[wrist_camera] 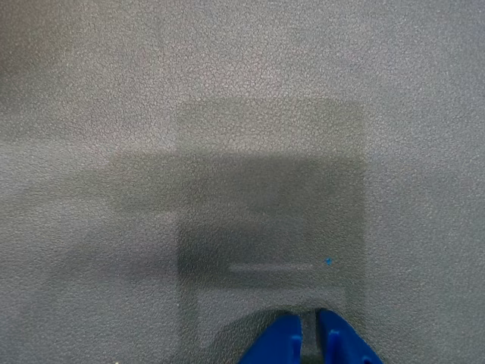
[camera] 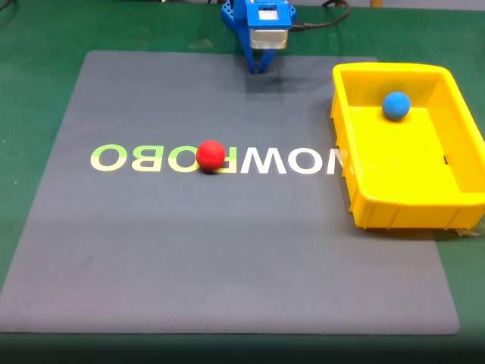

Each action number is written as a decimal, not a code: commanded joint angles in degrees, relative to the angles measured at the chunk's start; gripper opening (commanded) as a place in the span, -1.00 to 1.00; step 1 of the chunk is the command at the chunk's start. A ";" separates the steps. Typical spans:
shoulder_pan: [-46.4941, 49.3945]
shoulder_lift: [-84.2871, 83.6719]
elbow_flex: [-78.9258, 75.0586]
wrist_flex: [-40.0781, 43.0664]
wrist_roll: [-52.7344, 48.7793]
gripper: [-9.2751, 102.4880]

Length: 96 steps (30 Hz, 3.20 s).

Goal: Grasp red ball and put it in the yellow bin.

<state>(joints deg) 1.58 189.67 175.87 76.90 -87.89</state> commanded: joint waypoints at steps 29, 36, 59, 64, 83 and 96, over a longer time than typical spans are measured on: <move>1.23 0.88 1.85 -0.26 1.58 -0.83; 1.23 0.88 1.85 -0.35 1.76 -0.83; 14.41 -33.05 -20.13 -35.51 -2.90 -0.26; 15.29 -54.93 -32.34 -44.74 -2.46 -0.26; 16.35 -97.29 -56.87 -61.79 -3.96 -0.26; 15.12 -108.19 -67.15 -63.11 -2.90 -0.26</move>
<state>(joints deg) 16.70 81.21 113.47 15.38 -91.58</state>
